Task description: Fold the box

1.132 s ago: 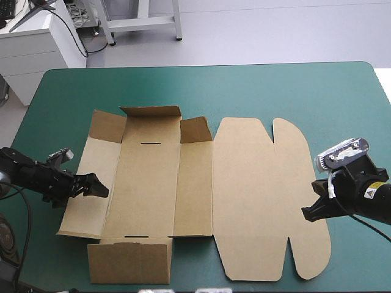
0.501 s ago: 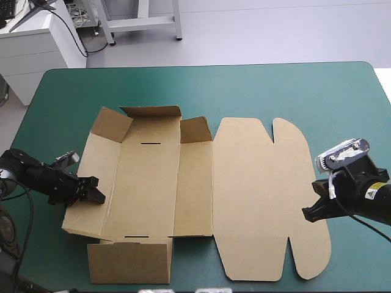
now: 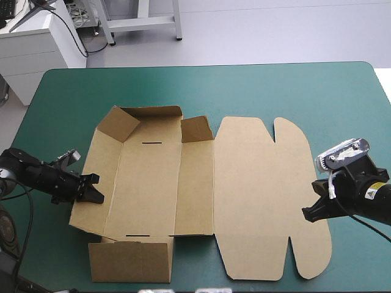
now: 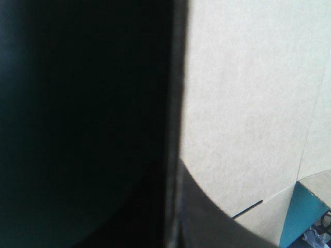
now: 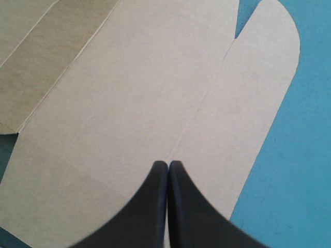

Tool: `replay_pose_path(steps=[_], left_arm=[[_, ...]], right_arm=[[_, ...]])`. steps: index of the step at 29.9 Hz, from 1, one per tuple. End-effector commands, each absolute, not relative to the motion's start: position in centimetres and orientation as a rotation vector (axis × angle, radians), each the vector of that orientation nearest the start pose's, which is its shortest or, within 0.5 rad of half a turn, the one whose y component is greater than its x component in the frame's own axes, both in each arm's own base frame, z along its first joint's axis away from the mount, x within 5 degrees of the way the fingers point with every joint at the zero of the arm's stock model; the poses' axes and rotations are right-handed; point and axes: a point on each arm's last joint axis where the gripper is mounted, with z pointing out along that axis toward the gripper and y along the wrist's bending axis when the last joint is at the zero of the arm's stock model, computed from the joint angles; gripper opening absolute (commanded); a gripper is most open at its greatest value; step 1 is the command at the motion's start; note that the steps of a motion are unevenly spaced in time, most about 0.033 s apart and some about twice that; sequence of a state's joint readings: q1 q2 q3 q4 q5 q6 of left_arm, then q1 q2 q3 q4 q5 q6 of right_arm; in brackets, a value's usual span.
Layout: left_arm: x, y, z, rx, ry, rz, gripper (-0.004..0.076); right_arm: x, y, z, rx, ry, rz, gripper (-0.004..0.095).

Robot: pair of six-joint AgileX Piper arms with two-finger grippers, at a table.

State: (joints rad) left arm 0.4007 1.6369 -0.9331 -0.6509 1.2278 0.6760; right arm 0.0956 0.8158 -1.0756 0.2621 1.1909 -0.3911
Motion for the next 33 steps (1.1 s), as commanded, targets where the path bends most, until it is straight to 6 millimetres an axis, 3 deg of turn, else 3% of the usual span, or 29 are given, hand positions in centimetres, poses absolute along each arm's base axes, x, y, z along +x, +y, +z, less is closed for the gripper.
replay_pose_path(steps=[1,8,15,22,27,33], left_arm=[[26.7,4.1,23.1,-0.026,2.792,-1.085,-0.0006],[27.7,2.3,27.5,0.193,2.718,-0.929,-0.0006],[28.8,-1.5,33.3,0.469,2.6,-0.769,-0.0006],[29.3,-5.8,37.8,0.81,2.517,-0.408,-0.0006],[29.5,-8.4,39.7,0.905,2.457,-0.182,-0.0006],[29.9,-11.9,39.8,1.04,2.31,-0.035,-0.0006]], right_arm=[[12.1,3.3,40.5,-0.55,2.238,0.192,-0.0019],[12.2,3.1,41.4,-0.542,2.192,0.143,-0.0019],[11.9,2.8,43.1,-0.536,2.133,0.095,-0.0019],[11.6,2.8,43.8,-0.531,2.104,0.089,-0.0019],[11.6,2.8,43.8,-0.528,2.096,0.09,-0.0019],[11.6,2.8,43.8,-0.523,2.099,0.093,-0.0019]])
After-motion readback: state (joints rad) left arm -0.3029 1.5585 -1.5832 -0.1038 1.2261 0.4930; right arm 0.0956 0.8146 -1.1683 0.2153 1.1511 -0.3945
